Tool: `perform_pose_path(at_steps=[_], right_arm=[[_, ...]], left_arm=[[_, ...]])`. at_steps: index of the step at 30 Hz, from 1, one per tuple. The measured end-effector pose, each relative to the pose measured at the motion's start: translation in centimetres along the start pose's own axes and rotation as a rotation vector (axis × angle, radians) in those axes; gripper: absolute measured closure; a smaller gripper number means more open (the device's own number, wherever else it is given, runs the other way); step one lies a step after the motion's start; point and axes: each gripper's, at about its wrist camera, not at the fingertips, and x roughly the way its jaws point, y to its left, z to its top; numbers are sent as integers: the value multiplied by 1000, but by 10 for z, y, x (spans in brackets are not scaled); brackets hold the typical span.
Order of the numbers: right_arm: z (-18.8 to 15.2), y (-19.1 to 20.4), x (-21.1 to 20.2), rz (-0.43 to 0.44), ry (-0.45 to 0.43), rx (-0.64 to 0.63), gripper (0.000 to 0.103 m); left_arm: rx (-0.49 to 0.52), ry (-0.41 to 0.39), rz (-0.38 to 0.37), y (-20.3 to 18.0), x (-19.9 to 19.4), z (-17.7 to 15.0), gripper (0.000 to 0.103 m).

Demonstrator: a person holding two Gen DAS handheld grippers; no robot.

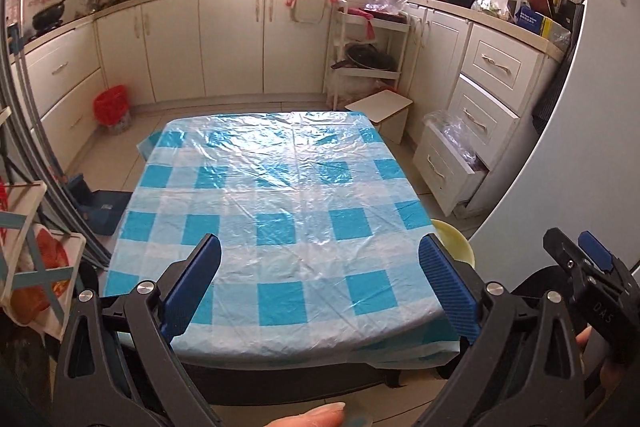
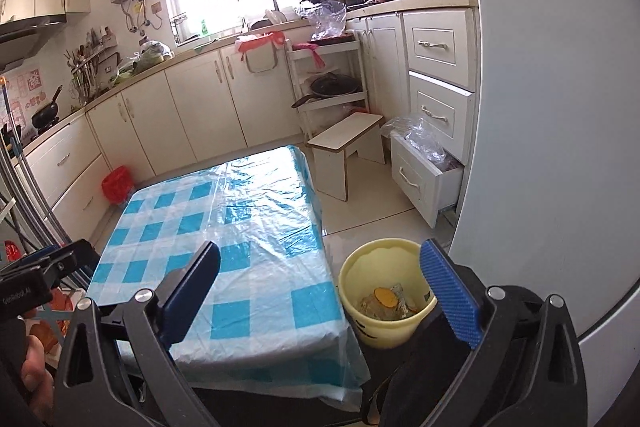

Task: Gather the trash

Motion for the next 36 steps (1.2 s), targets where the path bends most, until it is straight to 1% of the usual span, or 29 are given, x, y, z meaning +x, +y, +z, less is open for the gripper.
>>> perform_pose_path(at_steps=[4, 8, 13, 16, 19, 21, 25, 28, 32, 36], right_arm=[[-10, 14, -17, 12, 30, 15, 7], [-22, 28, -36, 34, 14, 32, 7], [-34, 49, -47, 71, 1, -14, 7], [-37, 55, -45, 82, 16, -24, 7], [-40, 56, -45, 86, 23, -27, 7], [-41, 57, -46, 88, 26, -28, 7], [-42, 56, -47, 89, 22, -25, 7], [-42, 55, -47, 87, 16, -22, 7], [-42, 54, -48, 81, 5, -25, 7], [-41, 55, -47, 75, -3, -31, 7]], left_arm=[[1, 6, 11, 17, -20, -10, 8], [10, -13, 69, 30, -40, -23, 8], [-11, -36, 124, 41, -61, -34, 8], [-34, -43, 133, 48, -68, -36, 8], [-57, -51, 126, 53, -71, -36, 8], [-74, -70, 115, 54, -74, -37, 8], [-32, -89, 151, 47, -76, -39, 8], [-10, -91, 150, 42, -77, -39, 8], [16, -74, 149, 38, -75, -37, 8], [15, -60, 152, 37, -73, -37, 8]])
